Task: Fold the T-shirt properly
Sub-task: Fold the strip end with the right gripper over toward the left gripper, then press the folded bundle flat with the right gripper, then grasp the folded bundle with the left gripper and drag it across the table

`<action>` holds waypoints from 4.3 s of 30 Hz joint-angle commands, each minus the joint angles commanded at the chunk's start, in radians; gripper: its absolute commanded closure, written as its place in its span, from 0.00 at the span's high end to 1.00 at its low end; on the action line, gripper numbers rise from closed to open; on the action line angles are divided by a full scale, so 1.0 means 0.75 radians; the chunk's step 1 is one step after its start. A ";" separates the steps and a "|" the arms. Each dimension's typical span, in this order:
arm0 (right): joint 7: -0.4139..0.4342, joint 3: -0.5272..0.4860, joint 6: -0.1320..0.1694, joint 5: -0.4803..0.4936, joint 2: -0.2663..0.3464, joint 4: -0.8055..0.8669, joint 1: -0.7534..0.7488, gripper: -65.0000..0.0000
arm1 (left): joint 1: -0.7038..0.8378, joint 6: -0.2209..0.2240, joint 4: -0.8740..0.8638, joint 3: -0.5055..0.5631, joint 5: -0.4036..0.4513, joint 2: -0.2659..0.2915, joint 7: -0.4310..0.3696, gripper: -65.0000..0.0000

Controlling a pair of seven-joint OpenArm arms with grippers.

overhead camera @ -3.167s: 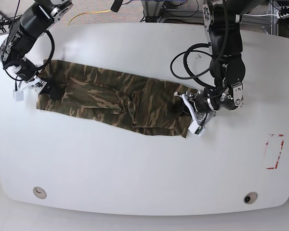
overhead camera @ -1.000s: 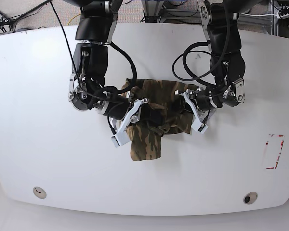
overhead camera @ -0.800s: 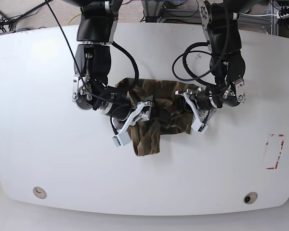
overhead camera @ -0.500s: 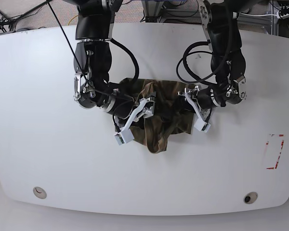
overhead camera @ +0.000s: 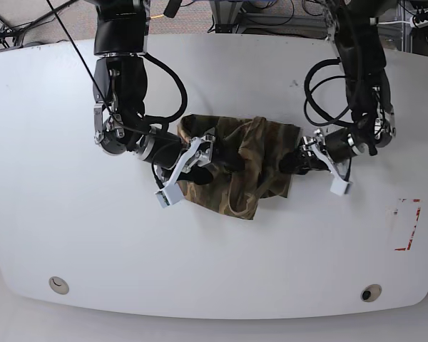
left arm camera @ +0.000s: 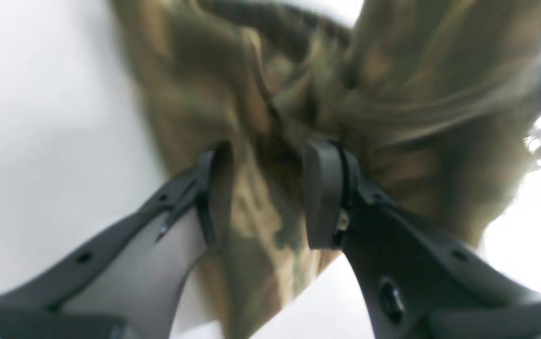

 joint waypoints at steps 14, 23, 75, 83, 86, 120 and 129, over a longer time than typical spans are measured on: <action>0.092 -0.417 0.078 -0.225 -0.100 -0.084 -0.016 0.85 | 0.121 0.000 -0.002 -0.235 -0.264 -0.333 0.000 0.36; 0.094 -0.305 0.080 -0.274 -0.037 0.047 -0.004 0.85 | 0.192 0.000 0.000 -0.270 -0.270 -0.368 0.000 0.36; 0.446 -0.213 0.164 -0.333 0.217 -0.608 0.358 0.17 | 0.231 0.002 0.683 0.248 0.810 0.160 -0.010 0.36; 0.614 -0.207 0.276 -0.761 0.158 -0.739 0.313 0.17 | 0.174 0.000 0.464 0.331 0.861 0.086 -0.129 0.36; 0.620 -0.207 0.274 -0.751 0.196 -0.644 0.245 0.12 | 0.113 -0.006 0.378 0.374 0.859 0.012 -0.131 0.36; 0.104 -0.205 0.264 -0.763 -0.027 0.178 -0.168 0.11 | -0.333 -0.032 0.387 0.493 0.865 -0.190 -0.115 0.36; 0.094 0.094 0.276 -0.751 0.061 0.209 -0.166 0.11 | -0.090 0.348 0.747 0.499 0.869 0.025 -0.059 0.53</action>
